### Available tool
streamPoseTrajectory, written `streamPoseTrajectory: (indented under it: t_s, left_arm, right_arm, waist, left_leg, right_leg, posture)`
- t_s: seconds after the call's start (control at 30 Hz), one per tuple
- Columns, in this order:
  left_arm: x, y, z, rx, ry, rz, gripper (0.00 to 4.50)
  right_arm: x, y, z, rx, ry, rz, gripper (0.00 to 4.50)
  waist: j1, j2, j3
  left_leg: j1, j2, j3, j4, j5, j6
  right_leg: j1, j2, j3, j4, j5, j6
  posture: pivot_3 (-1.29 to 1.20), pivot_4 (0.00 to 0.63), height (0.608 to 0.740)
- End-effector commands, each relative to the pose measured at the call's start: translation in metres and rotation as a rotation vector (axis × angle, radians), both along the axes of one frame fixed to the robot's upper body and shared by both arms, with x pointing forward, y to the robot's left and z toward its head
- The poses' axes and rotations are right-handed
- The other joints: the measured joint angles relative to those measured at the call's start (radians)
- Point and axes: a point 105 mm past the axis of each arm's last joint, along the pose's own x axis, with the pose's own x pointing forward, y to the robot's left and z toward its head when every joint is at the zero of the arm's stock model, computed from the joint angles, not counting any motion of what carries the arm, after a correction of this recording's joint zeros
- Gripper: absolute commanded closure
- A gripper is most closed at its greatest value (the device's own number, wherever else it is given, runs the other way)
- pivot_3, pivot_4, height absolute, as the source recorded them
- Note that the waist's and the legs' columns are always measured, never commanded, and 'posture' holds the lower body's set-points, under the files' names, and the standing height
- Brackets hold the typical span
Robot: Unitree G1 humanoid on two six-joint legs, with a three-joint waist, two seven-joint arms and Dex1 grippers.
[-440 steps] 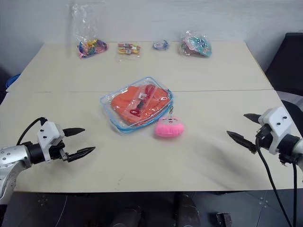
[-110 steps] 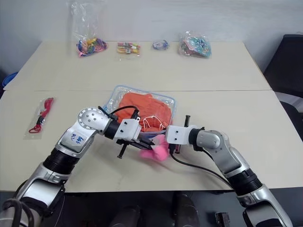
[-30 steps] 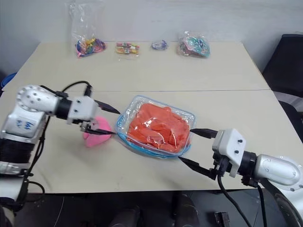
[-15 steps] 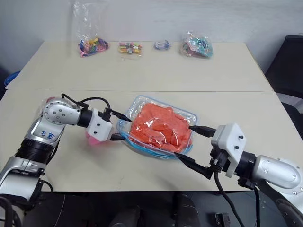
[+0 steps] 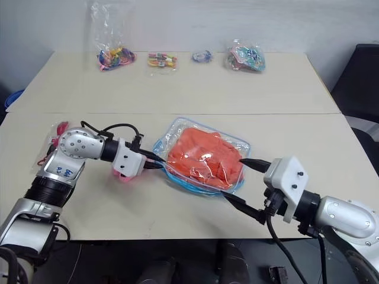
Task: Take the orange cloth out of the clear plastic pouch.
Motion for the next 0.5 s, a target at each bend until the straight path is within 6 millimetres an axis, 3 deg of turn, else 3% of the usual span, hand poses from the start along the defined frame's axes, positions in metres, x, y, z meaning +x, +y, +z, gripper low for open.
streamPoseTrajectory:
  t_s: [0.03, 0.13, 0.27, 0.37, 0.5]
  left_arm:
    - [-0.011, -0.006, 0.015, -0.096, 0.075, 0.005, 4.48]
    - [-0.021, -0.018, 0.021, -0.269, 0.362, 0.143, 4.48]
    - [-0.034, -0.027, 0.017, -0.324, 0.492, 0.261, 4.48]
    - [-0.038, -0.036, 0.015, -0.385, 0.541, 0.350, 4.50]
    - [-0.043, -0.044, 0.014, -0.427, 0.559, 0.400, 4.50]
  right_arm:
    - [-0.005, 0.006, 0.006, -0.004, -0.057, 0.023, 0.00]
    - [-0.004, 0.007, 0.005, -0.020, -0.075, 0.009, 0.00]
    - [-0.001, 0.007, -0.003, -0.081, -0.115, -0.014, 0.00]
    - [0.000, 0.010, -0.011, -0.112, -0.130, -0.017, 0.66]
    - [0.001, 0.011, -0.027, -0.174, -0.139, -0.011, 2.02]
  waist:
    - [0.000, 0.000, 0.000]
    - [-0.002, 0.000, 0.000]
    - [-0.002, 0.000, 0.000]
    - [-0.001, 0.000, 0.000]
    - [-0.001, 0.000, 0.000]
  left_leg:
    - [0.000, 0.000, 0.000, 0.000, 0.000, 0.000]
    - [0.000, 0.000, 0.000, 0.000, 0.000, 0.000]
    - [0.000, 0.000, 0.000, 0.000, 0.000, 0.000]
    - [0.001, 0.000, 0.000, 0.000, 0.000, 0.000]
    - [0.001, 0.000, 0.000, 0.000, 0.000, 0.000]
  right_leg:
    - [0.000, 0.000, 0.000, 0.000, 0.000, 0.000]
    - [0.000, 0.000, 0.001, 0.000, 0.000, 0.000]
    - [0.000, 0.000, 0.001, 0.000, 0.000, 0.000]
    - [0.000, 0.000, 0.002, 0.000, 0.000, 0.000]
    - [0.000, 0.000, 0.003, 0.000, 0.000, 0.000]
  posture:
    - [0.00, 0.150, 0.740]
    - [0.00, 0.150, 0.740]
    - [0.00, 0.150, 0.740]
    - [0.00, 0.150, 0.740]
    - [0.00, 0.150, 0.740]
